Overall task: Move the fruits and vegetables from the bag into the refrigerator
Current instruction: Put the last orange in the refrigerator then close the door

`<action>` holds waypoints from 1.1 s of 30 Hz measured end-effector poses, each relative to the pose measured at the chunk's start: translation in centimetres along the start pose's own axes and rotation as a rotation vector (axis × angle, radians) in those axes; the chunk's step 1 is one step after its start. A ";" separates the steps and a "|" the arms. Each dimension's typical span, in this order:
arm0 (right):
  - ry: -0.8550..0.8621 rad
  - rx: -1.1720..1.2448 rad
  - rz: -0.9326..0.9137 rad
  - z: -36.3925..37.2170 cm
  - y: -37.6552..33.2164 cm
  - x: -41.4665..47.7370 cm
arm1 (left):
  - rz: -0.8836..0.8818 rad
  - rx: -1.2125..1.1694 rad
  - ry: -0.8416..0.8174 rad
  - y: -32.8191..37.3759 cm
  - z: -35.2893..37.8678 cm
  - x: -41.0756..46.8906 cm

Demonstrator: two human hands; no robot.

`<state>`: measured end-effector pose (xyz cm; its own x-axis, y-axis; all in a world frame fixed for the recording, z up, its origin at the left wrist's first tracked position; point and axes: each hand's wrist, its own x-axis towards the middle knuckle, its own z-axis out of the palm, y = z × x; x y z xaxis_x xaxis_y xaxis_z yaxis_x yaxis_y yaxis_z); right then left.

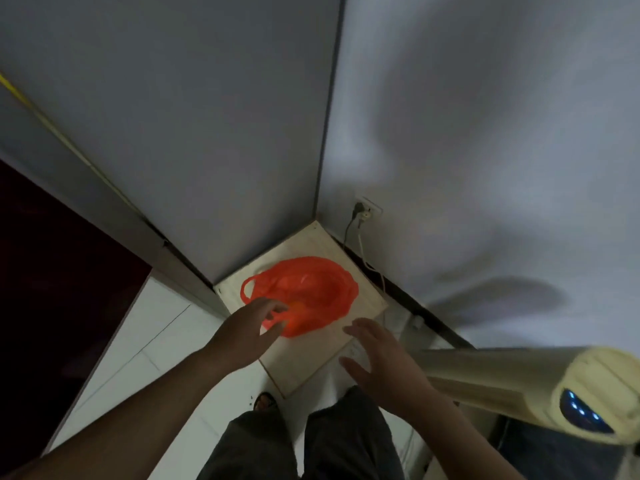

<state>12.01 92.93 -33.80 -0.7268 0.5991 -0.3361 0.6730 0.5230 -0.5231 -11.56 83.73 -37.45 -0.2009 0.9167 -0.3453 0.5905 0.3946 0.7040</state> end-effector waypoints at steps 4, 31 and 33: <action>-0.020 -0.017 -0.168 -0.4 2.3 7.1 | -0.090 0.009 0.076 -2.2 0.4 1.5; -0.491 -0.276 -0.323 15.5 14.8 31.1 | -0.428 0.025 0.156 -16.6 15.9 11.1; -0.352 -0.208 -0.407 14.4 13.7 29.6 | -0.424 0.022 0.150 -16.5 15.6 10.6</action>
<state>-2.24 109.08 -62.22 -0.9109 0.1058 -0.3989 0.3168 0.7988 -0.5114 -11.20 86.00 -62.44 -0.5387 0.6737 -0.5059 0.4474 0.7376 0.5058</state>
